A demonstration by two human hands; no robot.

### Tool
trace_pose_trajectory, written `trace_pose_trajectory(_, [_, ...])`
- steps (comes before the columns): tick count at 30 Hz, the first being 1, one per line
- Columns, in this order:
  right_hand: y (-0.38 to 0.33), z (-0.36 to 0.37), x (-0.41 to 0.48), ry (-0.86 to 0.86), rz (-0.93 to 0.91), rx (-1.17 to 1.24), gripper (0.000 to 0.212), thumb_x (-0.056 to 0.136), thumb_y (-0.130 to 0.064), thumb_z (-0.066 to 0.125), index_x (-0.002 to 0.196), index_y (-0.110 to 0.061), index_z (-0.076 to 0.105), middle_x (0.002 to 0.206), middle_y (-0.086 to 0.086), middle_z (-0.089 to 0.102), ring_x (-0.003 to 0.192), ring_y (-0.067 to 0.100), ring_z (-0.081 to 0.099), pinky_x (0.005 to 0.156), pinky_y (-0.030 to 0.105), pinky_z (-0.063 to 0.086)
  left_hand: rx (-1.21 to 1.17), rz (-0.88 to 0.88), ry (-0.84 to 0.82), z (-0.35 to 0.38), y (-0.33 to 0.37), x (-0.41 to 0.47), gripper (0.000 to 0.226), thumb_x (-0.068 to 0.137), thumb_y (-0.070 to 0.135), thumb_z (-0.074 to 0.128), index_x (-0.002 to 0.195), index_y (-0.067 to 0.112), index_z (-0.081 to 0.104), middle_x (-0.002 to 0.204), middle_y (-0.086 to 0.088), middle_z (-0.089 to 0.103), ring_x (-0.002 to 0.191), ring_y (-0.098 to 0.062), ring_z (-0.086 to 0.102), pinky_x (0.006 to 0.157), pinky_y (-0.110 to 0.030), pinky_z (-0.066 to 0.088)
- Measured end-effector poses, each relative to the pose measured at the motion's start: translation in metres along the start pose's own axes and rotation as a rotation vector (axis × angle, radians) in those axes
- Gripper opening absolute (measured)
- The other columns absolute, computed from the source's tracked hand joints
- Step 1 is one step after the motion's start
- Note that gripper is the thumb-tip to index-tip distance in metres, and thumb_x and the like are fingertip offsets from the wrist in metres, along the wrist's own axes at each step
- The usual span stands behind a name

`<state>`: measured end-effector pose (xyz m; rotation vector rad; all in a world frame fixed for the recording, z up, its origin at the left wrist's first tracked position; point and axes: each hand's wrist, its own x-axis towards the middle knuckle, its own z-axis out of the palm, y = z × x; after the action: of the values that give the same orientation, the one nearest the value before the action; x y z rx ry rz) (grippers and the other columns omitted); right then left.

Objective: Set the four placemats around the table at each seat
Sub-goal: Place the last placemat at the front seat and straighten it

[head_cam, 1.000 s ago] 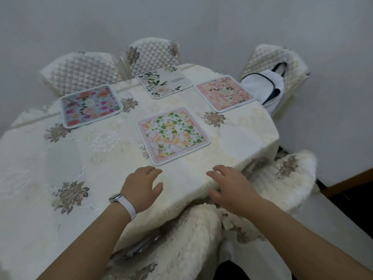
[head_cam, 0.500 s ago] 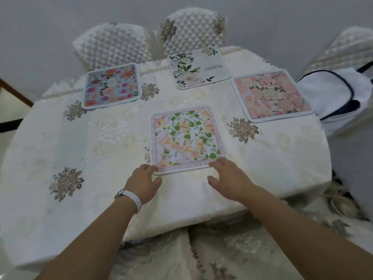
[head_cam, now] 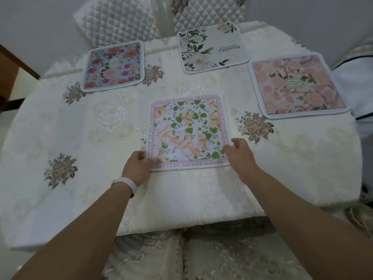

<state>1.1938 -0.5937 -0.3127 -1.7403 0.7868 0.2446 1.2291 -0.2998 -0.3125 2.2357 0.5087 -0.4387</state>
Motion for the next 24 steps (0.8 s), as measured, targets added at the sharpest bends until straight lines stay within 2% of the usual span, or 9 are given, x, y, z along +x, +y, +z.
trace_pose_trajectory(2, [0.0,0.001,0.005,0.013,0.02,0.075,0.049,0.093,-0.025,0.058,0.138,-0.017,0.042,0.134,0.005,0.048,0.101,0.016,0.051,0.081,0.03,0.039,-0.096,-0.021,0.012,0.005,0.003,0.004,0.045,0.088,0.021,0.062,0.13,0.012,0.047,0.115,-0.004,0.057,0.09,-0.018,0.054,0.073,-0.026,0.039])
trace_pose_trajectory(4, [0.001,0.003,0.008,0.017,0.021,0.096,0.046,0.094,-0.024,0.057,0.137,-0.016,0.042,0.127,0.004,0.05,0.085,0.007,0.052,0.067,0.024,0.04,-0.18,-0.042,0.026,0.008,0.005,0.007,0.048,0.087,0.021,0.063,0.131,0.014,0.045,0.114,-0.004,0.057,0.085,-0.014,0.054,0.067,-0.025,0.038])
trace_pose_trajectory(6, [0.002,0.004,0.013,0.027,0.032,0.1,0.045,0.095,-0.022,0.057,0.136,-0.016,0.042,0.119,0.002,0.05,0.077,-0.001,0.047,0.059,0.02,0.036,-0.203,-0.057,0.034,0.011,0.004,0.01,0.051,0.088,0.022,0.063,0.134,0.014,0.042,0.114,-0.006,0.057,0.087,-0.017,0.055,0.072,-0.027,0.038])
trace_pose_trajectory(8, [0.002,0.004,0.016,0.025,0.07,0.127,0.045,0.094,-0.02,0.057,0.136,-0.017,0.042,0.117,0.001,0.05,0.079,0.003,0.052,0.06,0.022,0.042,-0.208,-0.062,0.016,0.011,0.002,0.013,0.054,0.088,0.023,0.063,0.136,0.014,0.04,0.115,-0.006,0.056,0.093,-0.02,0.056,0.079,-0.03,0.04])
trace_pose_trajectory(11, [0.003,0.004,0.018,0.014,0.102,0.128,0.046,0.094,-0.017,0.057,0.137,-0.021,0.042,0.119,0.003,0.055,0.088,0.017,0.063,0.073,0.036,0.058,-0.181,-0.072,-0.029,0.013,-0.003,0.011,0.051,0.086,0.021,0.065,0.133,0.014,0.044,0.112,-0.006,0.059,0.098,-0.023,0.058,0.083,-0.031,0.043])
trace_pose_trajectory(15, [0.008,-0.001,0.019,0.031,0.038,0.062,0.042,0.094,-0.007,0.054,0.132,-0.022,0.045,0.113,0.004,0.059,0.077,0.014,0.064,0.06,0.029,0.056,-0.153,-0.052,-0.029,0.018,-0.007,0.006,0.031,0.088,0.013,0.06,0.118,0.013,0.059,0.108,-0.007,0.067,0.094,-0.023,0.063,0.081,-0.031,0.048])
trace_pose_trajectory(19, [0.014,-0.008,0.017,0.038,-0.018,0.011,0.036,0.092,-0.001,0.053,0.12,-0.023,0.049,0.107,0.006,0.062,0.076,0.017,0.064,0.058,0.031,0.052,-0.203,-0.046,-0.003,0.023,-0.006,-0.003,0.02,0.086,0.007,0.057,0.103,0.015,0.065,0.101,-0.003,0.067,0.091,-0.021,0.063,0.078,-0.029,0.047])
trace_pose_trajectory(22, [0.02,-0.021,0.013,0.04,-0.047,-0.026,0.035,0.091,-0.001,0.054,0.115,-0.026,0.049,0.106,0.007,0.063,0.082,0.023,0.066,0.063,0.036,0.053,-0.2,-0.032,-0.011,0.029,-0.01,-0.017,0.017,0.085,0.008,0.059,0.098,0.017,0.065,0.095,0.001,0.068,0.087,-0.018,0.064,0.076,-0.029,0.049])
trace_pose_trajectory(24, [0.026,-0.033,0.011,0.033,-0.046,-0.042,0.034,0.092,-0.002,0.055,0.115,-0.026,0.048,0.105,0.006,0.064,0.08,0.019,0.065,0.064,0.034,0.053,-0.196,-0.023,-0.041,0.036,-0.013,-0.029,0.015,0.086,0.007,0.059,0.096,0.017,0.065,0.092,0.003,0.068,0.084,-0.014,0.064,0.072,-0.026,0.049])
